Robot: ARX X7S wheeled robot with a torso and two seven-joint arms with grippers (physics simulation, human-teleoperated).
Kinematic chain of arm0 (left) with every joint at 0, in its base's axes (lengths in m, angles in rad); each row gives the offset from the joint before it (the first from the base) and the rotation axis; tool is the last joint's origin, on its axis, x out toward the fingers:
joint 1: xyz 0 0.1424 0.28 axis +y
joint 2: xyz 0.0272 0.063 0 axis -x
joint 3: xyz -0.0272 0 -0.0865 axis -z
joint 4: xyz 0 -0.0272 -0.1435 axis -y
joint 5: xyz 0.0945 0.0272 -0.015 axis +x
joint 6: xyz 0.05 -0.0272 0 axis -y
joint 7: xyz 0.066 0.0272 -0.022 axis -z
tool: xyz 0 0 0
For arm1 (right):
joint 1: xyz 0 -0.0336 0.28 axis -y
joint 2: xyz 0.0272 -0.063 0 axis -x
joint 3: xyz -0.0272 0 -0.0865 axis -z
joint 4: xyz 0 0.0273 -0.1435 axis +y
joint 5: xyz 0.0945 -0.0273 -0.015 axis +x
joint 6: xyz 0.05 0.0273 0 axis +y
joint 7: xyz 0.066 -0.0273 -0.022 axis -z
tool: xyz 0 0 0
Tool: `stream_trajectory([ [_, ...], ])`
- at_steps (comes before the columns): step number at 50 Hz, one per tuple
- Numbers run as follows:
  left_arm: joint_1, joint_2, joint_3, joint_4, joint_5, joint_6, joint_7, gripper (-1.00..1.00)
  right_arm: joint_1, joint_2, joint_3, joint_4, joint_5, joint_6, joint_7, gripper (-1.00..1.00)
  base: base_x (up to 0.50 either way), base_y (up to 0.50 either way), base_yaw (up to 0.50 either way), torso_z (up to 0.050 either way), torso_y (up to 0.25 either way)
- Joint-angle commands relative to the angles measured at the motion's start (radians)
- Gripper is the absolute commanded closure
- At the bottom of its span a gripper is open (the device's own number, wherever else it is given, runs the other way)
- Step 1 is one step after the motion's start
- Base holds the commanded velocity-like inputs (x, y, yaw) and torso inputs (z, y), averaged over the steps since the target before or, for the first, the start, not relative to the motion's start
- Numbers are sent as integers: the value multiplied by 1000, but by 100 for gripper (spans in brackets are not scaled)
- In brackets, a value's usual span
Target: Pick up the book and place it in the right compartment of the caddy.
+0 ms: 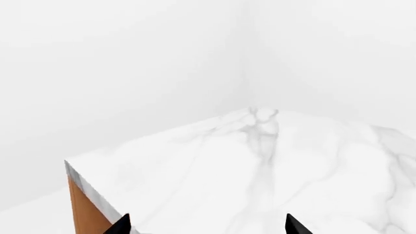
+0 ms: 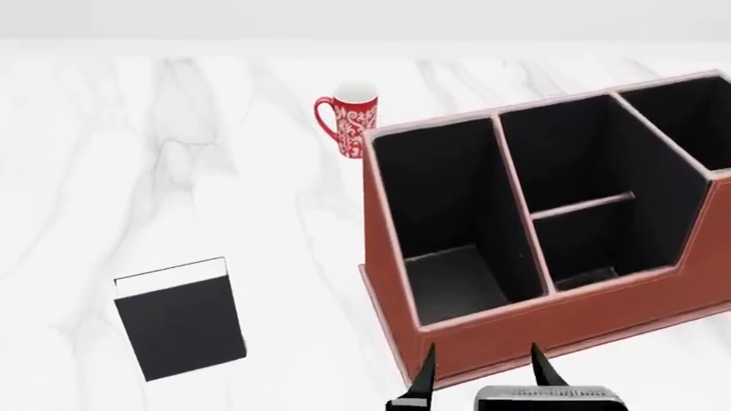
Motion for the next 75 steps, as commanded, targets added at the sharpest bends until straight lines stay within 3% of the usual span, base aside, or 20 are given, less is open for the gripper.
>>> stream_trajectory([
  [1, 9, -5, 1, -3, -6, 8, -7, -100, 188, 24, 9, -164, 51, 302, 11, -100, 500, 0, 0, 0, 0],
  [11, 14, -10, 3, 1, -8, 6, -16, -100, 423, 23, 41, -201, 137, 584, 3, -100, 500, 0, 0, 0, 0],
  [17, 20, -12, 2, -2, -13, 13, -18, -100, 524, 11, 49, -183, 162, 672, 8, -100, 500, 0, 0, 0, 3],
  [40, 29, -25, 5, 11, -19, 8, -34, -100, 712, -4, 39, -70, 159, 735, 38, -100, 500, 0, 0, 0, 0],
  [51, 33, -26, 8, 3, -22, 21, -36, -100, 776, -9, -4, -61, 147, 827, 77, -100, 0, 0, 0, 0, 1],
  [59, 36, -29, 11, 8, -21, 21, -42, -100, 867, -11, -39, -55, 220, 939, 3, -100, 0, 0, 0, 0, 0],
  [60, 40, -28, 8, 12, -23, 23, -43, -100, 932, -57, 47, -27, 326, 979, -91, -100, 0, 0, 0, 0, 0],
  [61, 43, -29, 6, 17, -24, 21, -45, -100, 990, -31, -16, 16, 313, 999, -107, -100, 0, 0, 0, 0, 0],
  [62, 39, -38, 5, 39, -18, -3, -57, -100, 1122, 119, -166, 4, 396, 849, -257, -100, 0, 0, 0, 0, 0],
  [64, 42, -39, 3, 42, -19, -4, -59, -100, 1046, 52, -466, -41, 134, 886, -557, -100, 0, 0, 0, 0, 0],
  [67, 43, -39, 4, 43, -18, -3, -60, -100, 1043, 55, -510, -59, 140, 899, -960, -100, 0, 0, 0, 0, 0],
  [75, 44, -40, 7, 41, -19, 2, -62, -100, 1032, 63, -553, -79, 147, 885, -974, -100, 0, 0, 0, 0, 0],
])
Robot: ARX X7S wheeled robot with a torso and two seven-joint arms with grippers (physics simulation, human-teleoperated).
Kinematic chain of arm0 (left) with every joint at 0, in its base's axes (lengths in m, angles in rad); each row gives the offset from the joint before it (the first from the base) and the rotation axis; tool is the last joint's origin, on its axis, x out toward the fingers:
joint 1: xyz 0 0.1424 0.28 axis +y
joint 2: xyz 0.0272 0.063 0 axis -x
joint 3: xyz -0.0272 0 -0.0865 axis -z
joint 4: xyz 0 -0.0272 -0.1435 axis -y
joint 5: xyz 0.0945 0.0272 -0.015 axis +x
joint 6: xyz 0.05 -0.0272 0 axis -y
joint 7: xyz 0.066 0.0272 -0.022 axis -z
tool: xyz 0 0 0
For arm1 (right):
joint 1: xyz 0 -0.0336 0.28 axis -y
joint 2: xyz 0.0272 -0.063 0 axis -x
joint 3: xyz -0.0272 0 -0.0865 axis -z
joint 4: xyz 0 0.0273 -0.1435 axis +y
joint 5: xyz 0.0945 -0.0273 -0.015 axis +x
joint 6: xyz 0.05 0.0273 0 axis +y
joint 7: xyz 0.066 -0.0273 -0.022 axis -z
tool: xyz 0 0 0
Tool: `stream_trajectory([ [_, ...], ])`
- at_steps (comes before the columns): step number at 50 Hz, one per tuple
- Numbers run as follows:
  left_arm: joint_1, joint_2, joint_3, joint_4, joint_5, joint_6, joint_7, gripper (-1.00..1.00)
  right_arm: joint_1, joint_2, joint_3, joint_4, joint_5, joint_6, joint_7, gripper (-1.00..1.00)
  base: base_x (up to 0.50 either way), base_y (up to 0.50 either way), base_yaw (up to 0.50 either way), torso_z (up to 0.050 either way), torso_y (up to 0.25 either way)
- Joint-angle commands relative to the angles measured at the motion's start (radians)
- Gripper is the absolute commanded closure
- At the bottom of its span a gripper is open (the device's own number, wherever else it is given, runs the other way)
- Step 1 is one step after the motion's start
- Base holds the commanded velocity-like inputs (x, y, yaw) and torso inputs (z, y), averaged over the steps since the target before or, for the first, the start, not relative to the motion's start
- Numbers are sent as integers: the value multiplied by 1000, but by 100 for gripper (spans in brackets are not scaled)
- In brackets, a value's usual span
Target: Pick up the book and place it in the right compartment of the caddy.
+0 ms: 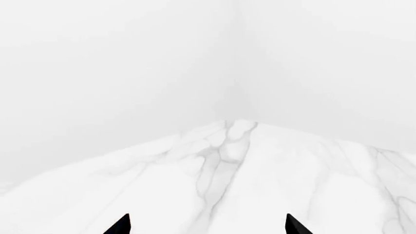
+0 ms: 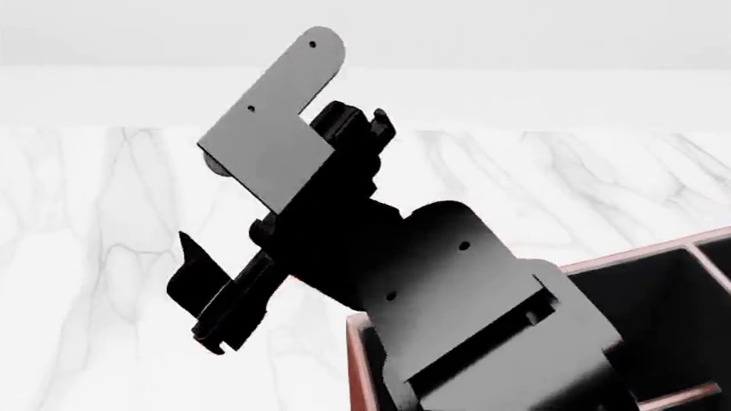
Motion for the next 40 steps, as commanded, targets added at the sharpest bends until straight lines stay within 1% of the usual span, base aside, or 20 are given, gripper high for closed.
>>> stream_trajectory([
  [1, 4, -5, 2, 9, 0, -4, -9, -100, 51, 25, -193, -18, -25, -7, -340, -100, 0, 0, 0, 0, 0],
  [11, 5, -7, 6, 7, 0, 0, -12, -100, 47, 44, -222, -44, -24, -26, -347, -100, 0, 0, 0, 0, 0],
  [24, 7, -10, 10, 10, -1, 1, -18, -100, 4, 110, -306, -175, 12, -40, -398, -100, 0, 0, 0, 0, 0],
  [30, 9, -12, 12, 11, -1, 3, -19, -100, -17, 118, -331, -157, -2, -80, -391, -100, 0, 0, 0, 0, 0],
  [35, 10, -17, 11, 20, -2, -4, -24, -100, -18, 114, -328, -165, 3, -78, -388, -100, 0, 0, 0, 0, 0],
  [40, 5, -20, 17, 18, 0, -7, -25, -100, -37, 104, -345, -121, -14, -127, -377, -100, 0, 0, 0, 0, 0],
])
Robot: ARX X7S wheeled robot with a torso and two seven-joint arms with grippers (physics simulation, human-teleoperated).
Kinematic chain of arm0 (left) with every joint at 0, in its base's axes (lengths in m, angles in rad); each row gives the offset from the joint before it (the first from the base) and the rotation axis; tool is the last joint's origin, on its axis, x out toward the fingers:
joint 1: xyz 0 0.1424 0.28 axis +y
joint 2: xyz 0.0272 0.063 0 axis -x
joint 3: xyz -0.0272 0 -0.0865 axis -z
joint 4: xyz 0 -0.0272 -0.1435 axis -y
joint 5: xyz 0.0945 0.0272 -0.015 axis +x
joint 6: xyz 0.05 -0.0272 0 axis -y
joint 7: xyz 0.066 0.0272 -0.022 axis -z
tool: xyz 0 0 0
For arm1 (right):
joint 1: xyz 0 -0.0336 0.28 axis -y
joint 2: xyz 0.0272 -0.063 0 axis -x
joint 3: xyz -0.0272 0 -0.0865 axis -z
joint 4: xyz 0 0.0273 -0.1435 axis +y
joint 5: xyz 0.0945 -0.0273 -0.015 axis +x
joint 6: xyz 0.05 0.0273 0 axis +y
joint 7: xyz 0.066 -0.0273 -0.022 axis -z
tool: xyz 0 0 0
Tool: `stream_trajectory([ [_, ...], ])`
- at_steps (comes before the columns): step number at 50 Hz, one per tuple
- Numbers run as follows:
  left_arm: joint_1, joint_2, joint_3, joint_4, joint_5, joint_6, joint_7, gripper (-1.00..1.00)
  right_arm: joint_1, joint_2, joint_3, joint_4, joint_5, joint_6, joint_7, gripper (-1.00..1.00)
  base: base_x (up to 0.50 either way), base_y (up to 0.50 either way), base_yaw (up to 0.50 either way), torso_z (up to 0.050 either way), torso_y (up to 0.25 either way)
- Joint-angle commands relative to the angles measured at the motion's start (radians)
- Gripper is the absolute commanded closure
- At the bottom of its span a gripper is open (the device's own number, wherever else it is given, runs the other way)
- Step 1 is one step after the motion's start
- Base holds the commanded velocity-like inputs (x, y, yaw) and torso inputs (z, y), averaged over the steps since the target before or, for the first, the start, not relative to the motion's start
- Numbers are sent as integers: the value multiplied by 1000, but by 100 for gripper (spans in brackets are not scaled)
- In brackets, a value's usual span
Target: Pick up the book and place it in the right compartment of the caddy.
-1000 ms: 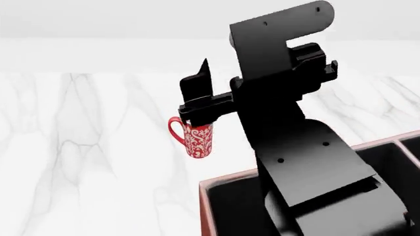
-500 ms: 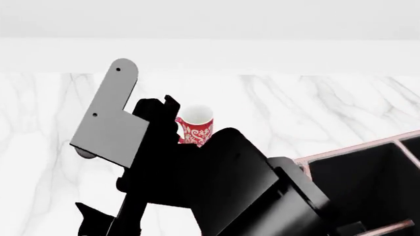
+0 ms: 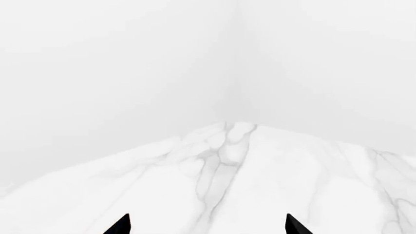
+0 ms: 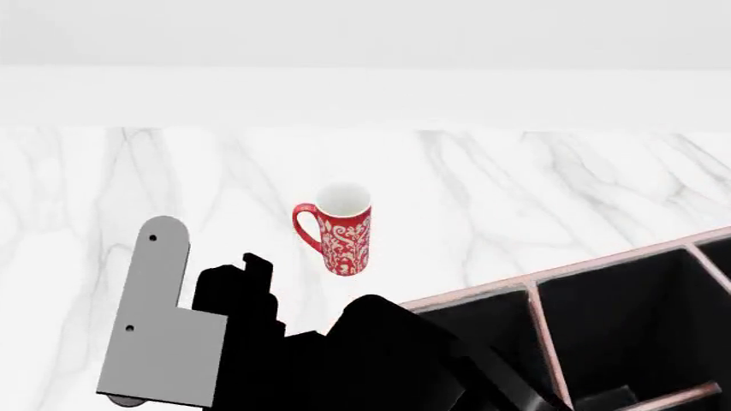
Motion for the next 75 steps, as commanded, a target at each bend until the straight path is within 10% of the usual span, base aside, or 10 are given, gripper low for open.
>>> stream_trajectory([
  [1, 0, -6, 4, 7, -1, -5, -5, -100, -30, -1, -37, 26, -14, -59, 3, -100, 0, 0, 0, 0, 0],
  [71, -40, -37, 55, -9, 11, -31, -26, -100, -258, -136, -217, 593, -67, -535, -41, -100, 0, 0, 0, 0, 0],
  [72, -44, -38, 59, -11, 13, -33, -26, -100, -261, -134, -221, 589, -68, -536, -42, 100, 0, 0, 0, 0, 0],
  [75, -44, -39, 61, -11, 13, -33, -26, -100, -264, -128, -229, 578, -69, -540, -45, 100, 0, 0, 0, 0, 0],
])
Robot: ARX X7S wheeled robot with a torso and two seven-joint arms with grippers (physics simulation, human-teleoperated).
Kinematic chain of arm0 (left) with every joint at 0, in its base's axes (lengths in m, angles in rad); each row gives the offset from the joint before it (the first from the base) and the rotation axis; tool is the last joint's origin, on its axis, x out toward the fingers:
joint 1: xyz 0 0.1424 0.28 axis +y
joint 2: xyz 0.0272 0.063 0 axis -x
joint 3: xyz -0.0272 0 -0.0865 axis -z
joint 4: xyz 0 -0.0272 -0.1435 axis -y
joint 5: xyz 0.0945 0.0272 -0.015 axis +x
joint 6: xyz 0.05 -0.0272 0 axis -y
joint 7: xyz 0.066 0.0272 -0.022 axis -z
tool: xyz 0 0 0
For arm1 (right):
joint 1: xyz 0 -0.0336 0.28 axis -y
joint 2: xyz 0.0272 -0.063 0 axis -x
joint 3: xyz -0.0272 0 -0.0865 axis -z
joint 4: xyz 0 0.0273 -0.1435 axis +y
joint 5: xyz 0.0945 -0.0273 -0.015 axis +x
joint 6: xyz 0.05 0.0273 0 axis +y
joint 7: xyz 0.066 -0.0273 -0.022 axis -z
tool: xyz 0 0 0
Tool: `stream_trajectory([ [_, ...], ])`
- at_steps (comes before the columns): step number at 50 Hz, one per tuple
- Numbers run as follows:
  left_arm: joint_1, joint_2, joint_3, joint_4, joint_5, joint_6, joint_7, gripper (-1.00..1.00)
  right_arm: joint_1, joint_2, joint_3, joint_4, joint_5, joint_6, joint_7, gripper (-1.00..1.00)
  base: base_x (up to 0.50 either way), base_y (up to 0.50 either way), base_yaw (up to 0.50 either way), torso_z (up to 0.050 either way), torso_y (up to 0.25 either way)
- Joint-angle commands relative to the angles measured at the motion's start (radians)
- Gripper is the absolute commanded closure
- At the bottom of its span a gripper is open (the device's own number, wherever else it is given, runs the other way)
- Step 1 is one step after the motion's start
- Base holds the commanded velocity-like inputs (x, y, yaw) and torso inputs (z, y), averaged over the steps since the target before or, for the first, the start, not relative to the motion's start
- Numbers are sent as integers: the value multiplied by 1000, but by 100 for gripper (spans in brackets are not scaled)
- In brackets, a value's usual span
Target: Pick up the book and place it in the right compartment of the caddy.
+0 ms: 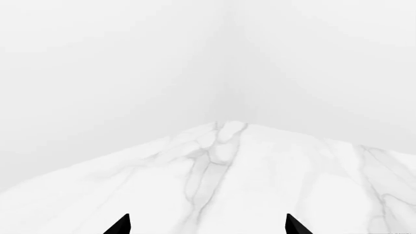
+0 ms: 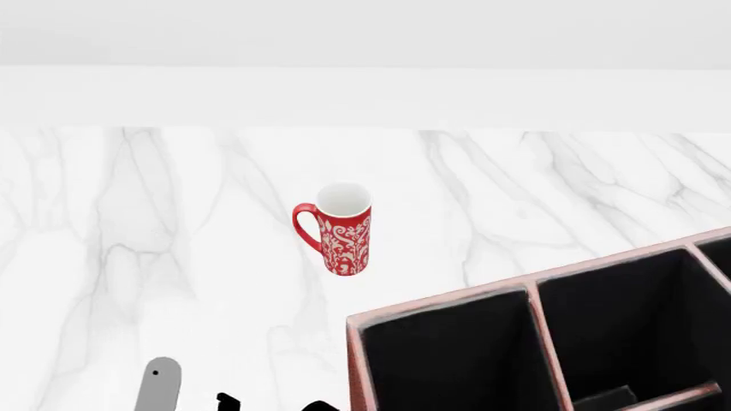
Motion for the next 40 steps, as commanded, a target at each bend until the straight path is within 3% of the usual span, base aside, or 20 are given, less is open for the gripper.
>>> stream_trajectory([
  [1, -10, -6, 11, -4, 3, -5, -2, -100, -16, 2, -28, 20, -4, -33, -12, 100, 0, 0, 0, 0, 0],
  [14, -8, -7, 15, -12, 0, 4, -1, -100, -17, 1, -16, 19, 5, -37, 3, 100, 0, 0, 0, 0, 0],
  [40, -6, -7, 27, -27, -4, 30, 3, -100, 35, 26, 184, -242, 71, 186, 211, 100, 0, 0, 0, 0, 0],
])
